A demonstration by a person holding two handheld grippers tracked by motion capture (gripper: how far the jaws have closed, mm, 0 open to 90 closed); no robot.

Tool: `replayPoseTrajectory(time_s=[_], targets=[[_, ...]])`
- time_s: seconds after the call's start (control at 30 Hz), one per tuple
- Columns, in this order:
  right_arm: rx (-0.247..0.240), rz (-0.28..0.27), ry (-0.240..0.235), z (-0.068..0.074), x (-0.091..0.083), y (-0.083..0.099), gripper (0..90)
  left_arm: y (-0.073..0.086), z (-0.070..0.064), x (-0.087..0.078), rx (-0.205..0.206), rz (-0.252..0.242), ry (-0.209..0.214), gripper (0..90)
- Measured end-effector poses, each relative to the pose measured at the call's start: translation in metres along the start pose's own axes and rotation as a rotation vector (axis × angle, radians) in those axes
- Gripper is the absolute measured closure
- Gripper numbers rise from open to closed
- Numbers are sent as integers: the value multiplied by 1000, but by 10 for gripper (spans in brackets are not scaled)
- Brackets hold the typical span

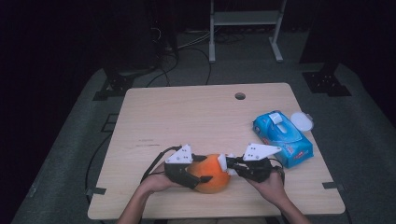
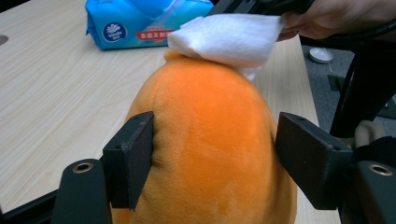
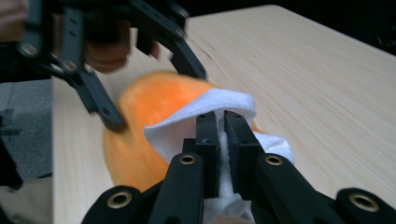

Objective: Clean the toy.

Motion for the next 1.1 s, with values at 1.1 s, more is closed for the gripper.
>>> replayPoseTrajectory(time_s=[1.1], targets=[[50,19,1,-16,-14,7,840,-3,-5,19,71,-41,-76,364]])
Point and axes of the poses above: each handheld gripper's, and its own axes: x roughly forward along the jaws, y roughly out of its underside, z roughly to its left, the point moved 1 cm from there along x, roughly forward along the jaws, and after that the axes turned 2 degrees about -z, right-handed, at the moved point
